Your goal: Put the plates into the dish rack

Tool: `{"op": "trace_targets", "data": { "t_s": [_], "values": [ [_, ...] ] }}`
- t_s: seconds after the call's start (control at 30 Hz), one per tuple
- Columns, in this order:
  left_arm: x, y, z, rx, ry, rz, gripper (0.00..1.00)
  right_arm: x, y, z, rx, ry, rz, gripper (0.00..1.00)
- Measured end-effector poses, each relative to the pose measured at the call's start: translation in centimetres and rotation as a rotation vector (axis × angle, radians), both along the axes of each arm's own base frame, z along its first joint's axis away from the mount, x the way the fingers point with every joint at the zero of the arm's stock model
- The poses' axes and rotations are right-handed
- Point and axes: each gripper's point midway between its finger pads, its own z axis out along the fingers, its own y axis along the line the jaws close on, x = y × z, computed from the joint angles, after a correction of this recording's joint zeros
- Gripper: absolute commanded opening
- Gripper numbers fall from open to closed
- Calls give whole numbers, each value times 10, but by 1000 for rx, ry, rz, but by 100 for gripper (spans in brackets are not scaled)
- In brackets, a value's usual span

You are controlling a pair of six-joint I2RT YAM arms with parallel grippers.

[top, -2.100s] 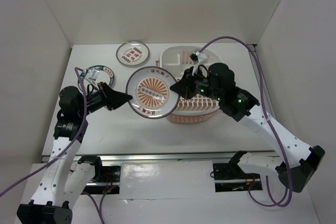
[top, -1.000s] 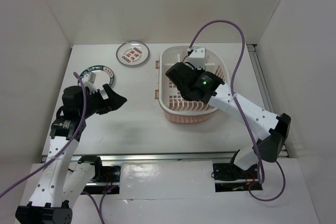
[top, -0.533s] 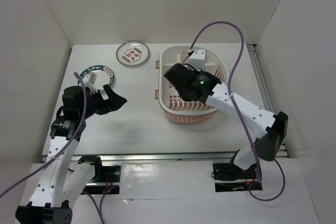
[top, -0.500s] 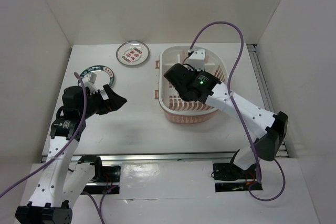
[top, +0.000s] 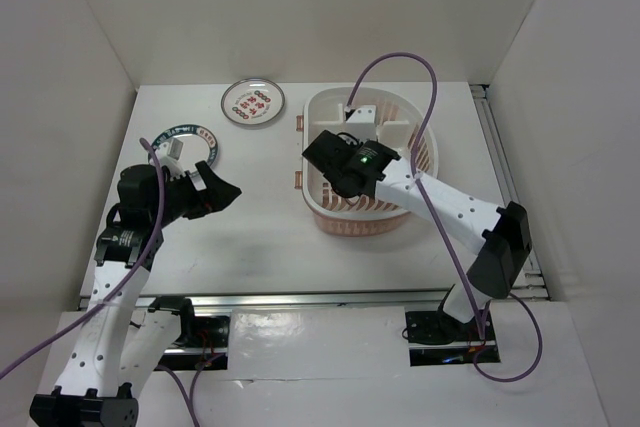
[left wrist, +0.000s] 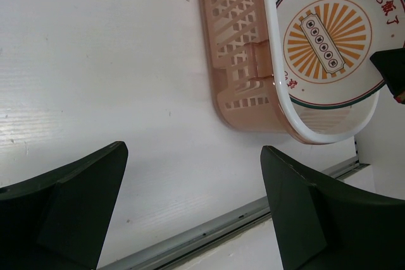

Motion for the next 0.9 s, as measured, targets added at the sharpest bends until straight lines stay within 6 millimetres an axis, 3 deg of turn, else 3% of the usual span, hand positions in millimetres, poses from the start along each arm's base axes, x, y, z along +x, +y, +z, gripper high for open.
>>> {"op": "trace_targets", "data": {
  "t_s": [0.9],
  "values": [
    [2,5,0,0,0,21,100,-7,2,-25,-12,42,-5,0]
  ]
}}
